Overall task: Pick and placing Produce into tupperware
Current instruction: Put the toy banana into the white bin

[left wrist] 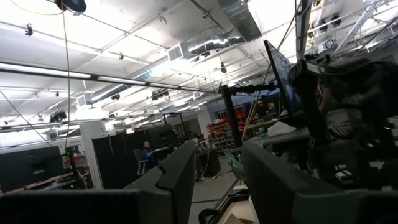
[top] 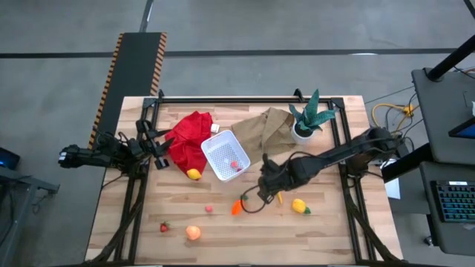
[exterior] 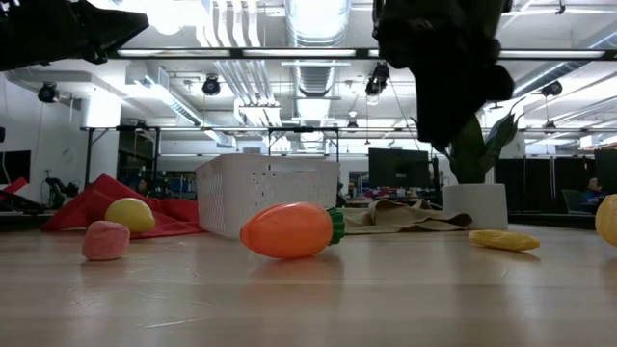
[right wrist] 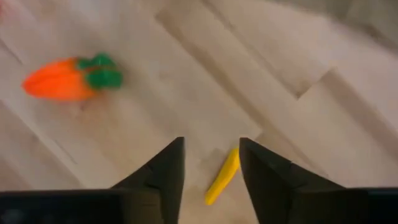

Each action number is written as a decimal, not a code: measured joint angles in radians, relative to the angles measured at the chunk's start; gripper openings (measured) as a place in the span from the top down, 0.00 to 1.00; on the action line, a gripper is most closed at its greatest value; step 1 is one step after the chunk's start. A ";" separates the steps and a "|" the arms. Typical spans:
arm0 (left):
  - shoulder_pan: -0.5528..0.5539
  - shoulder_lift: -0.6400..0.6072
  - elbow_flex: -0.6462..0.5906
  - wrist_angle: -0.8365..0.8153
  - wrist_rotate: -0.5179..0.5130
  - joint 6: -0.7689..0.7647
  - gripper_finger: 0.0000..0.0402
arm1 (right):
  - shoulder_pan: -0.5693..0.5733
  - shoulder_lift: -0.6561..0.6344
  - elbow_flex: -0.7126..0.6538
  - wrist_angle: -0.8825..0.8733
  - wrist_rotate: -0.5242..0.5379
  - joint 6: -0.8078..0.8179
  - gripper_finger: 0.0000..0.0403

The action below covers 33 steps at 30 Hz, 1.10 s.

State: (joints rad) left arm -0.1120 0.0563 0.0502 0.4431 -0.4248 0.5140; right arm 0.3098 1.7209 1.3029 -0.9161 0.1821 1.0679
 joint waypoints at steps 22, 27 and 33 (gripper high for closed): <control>0.000 0.000 0.001 0.002 0.000 0.000 0.71 | 0.104 0.122 -0.102 0.049 0.001 0.260 0.40; 0.000 -0.001 0.002 0.003 0.000 0.000 0.71 | 0.102 0.122 -0.165 0.155 0.002 0.251 0.42; 0.000 0.000 0.002 0.003 0.000 0.000 0.71 | 0.102 0.118 -0.230 0.200 0.006 0.290 0.42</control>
State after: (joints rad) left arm -0.1120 0.0563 0.0517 0.4461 -0.4244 0.5137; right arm 0.4122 1.8390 1.0727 -0.7158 0.1880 1.3579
